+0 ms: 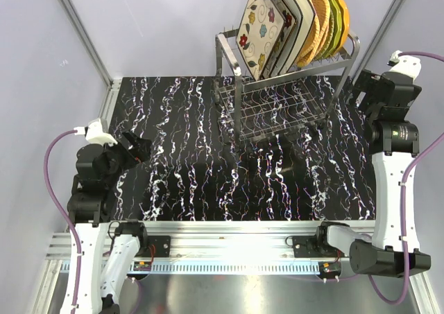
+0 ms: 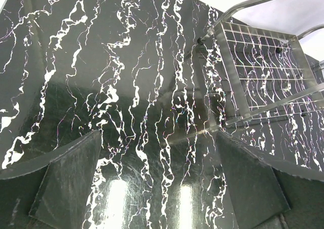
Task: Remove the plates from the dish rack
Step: Grab a plate with the right arm
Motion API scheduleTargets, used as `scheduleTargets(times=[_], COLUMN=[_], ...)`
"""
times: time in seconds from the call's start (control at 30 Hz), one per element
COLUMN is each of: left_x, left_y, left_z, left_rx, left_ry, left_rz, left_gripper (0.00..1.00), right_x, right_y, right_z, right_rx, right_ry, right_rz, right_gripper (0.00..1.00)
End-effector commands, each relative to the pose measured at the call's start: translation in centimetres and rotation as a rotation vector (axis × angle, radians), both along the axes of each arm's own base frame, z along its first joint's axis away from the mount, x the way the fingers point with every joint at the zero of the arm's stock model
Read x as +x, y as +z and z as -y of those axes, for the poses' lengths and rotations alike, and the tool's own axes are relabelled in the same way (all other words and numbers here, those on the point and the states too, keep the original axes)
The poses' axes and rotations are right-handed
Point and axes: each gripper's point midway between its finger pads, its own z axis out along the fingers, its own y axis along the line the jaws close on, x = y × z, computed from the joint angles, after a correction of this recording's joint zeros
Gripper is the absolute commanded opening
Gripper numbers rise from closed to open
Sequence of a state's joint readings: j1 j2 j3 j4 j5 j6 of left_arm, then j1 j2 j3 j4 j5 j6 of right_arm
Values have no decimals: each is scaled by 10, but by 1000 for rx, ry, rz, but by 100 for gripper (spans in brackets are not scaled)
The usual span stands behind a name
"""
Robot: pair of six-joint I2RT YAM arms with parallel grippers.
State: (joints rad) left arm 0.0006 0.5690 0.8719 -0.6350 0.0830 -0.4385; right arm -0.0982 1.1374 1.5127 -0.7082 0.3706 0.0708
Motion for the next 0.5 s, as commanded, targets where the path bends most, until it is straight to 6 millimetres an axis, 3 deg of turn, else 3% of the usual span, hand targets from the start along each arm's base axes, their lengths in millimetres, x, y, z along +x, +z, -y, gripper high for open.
scheduleTargets(times=[0.0, 0.03, 0.07, 0.13, 0.17, 0.2, 0.27, 0.4, 0.47], left_x=[-1, -2, -3, -5, -5, -6, -7, -11, -13], left_y=[28, 30, 30, 35, 37, 39, 42, 46, 47], left_z=[6, 6, 5, 5, 5, 5, 6, 7, 7], left_rx=[-12, -13, -13, -14, -14, -17, -19, -31, -35], left_ry=[-27, -27, -25, -25, -25, -24, -24, -24, -24], left_rz=[83, 89, 89, 100, 104, 109, 113, 127, 128], left_gripper=[99, 99, 99, 99, 99, 99, 99, 99, 99], right_x=[-7, -7, -10, -16, -28, -34, -47, -55, -70], right_y=[24, 27, 36, 37, 42, 43, 43, 47, 53], right_z=[-16, -24, -47, -74, -107, -120, -138, -153, -170], right_rx=[31, 28, 34, -32, -37, -102, -97, -97, -103], right_ry=[79, 131, 272, 471, 673, 784, 893, 997, 1123], right_rz=[75, 83, 114, 105, 132, 130, 133, 124, 136], right_gripper=[100, 100, 100, 100, 100, 100, 100, 100, 99])
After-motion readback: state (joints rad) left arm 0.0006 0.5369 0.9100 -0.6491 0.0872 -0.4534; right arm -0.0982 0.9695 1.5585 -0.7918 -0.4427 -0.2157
